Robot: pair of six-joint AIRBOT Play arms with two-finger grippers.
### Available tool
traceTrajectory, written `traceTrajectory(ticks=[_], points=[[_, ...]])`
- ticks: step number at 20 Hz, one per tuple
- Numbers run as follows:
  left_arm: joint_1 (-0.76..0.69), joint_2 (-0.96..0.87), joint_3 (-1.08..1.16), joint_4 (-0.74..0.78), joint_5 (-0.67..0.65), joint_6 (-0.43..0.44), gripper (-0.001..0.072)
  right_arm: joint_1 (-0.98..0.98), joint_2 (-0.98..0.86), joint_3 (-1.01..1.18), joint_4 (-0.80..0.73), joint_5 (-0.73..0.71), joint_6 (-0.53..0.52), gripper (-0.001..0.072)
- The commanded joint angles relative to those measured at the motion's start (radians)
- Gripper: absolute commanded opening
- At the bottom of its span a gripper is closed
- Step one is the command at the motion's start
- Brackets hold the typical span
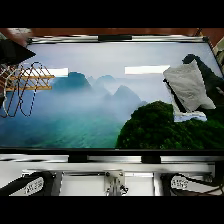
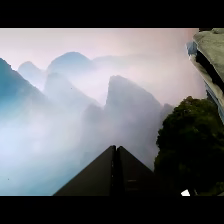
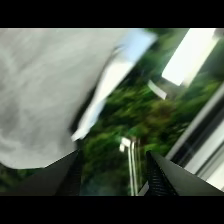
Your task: Fold the shirts.
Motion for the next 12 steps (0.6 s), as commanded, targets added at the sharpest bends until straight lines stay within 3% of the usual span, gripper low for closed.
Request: traceTrajectory(ticks=[1, 3, 4, 5, 7, 9, 10, 11, 12], points=[[0.0, -0.01, 0.0, 0.0, 0.016, 0.006, 0.0039, -0.071, 0.175, 0.018, -0.137, 0.189, -0.054, 0.051], [-0.019, -0.038, 0.0, 0.014, 0.052, 0.038, 0.0038, -0.048, 0.264, 0.026, -0.05, 0.6, -0.068, 0.05], [-0.046, -0.058, 0.0, 0.056, 0.068, 0.038, 0.0038, -0.012, 0.282, 0.026, 0.046, 0.792, -0.132, 0.05], [-0.088, -0.084, 0.0, 0.135, 0.075, 0.037, 0.0037, 0.04, 0.283, 0.026, 0.155, 0.895, -0.225, 0.05], [-0.208, -0.155, 0.0, 0.397, 0.04, -0.009, 0.0037, 0.208, 0.245, 0.026, 0.283, 0.862, -0.427, 0.05], [-0.312, -0.221, 0.0, 0.591, -0.047, -0.076, 0.0042, 0.417, 0.161, 0.026, 0.201, 0.641, -0.48, 0.0502], [-0.348, -0.247, -0.001, 0.626, -0.078, -0.106, 0.0159, 0.506, 0.101, 0.026, 0.158, 0.5, -0.481, 0.0504], [-0.375, -0.273, -0.001, 0.629, -0.097, -0.134, 0.0435, 0.565, 0.043, 0.026, 0.152, 0.38, -0.489, 0.0505], [-0.394, -0.294, -0.001, 0.629, -0.111, -0.156, 0.0588, 0.608, -0.013, 0.026, 0.171, 0.282, -0.504, 0.0504]])
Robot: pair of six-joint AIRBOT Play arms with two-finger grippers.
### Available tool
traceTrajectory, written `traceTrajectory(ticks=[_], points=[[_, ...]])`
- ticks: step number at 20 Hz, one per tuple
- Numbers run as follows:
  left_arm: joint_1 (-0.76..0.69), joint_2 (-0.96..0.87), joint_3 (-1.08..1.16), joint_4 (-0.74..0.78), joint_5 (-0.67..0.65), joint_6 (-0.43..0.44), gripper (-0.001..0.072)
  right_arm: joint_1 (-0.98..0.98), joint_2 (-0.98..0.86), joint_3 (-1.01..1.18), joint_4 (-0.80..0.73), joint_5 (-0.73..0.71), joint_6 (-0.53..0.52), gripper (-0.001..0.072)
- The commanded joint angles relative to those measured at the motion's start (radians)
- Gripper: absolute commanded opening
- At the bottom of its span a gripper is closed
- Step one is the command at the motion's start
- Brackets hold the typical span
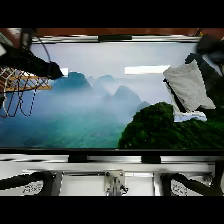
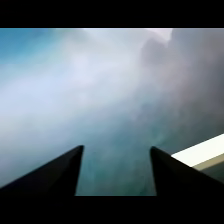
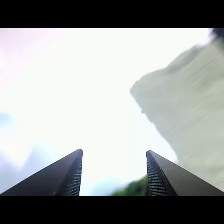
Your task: Fold the shirts.
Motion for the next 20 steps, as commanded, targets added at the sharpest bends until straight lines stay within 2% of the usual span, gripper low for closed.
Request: traceTrajectory(ticks=[1, 4, 20], points=[[-0.102, -0.089, 0.0, 0.149, -0.091, -0.091, 0.0592, 0.205, -0.151, 0.002, 0.016, -0.305, -0.095, 0.0504], [-0.111, -0.099, 0.0, 0.148, -0.099, -0.145, 0.0588, 0.241, -0.18, 0.001, -0.019, -0.344, -0.098, 0.0504], [-0.109, -0.101, 0.0, 0.149, -0.127, -0.113, 0.0589, 0.244, -0.18, 0.001, -0.03, -0.339, -0.097, 0.0504]])
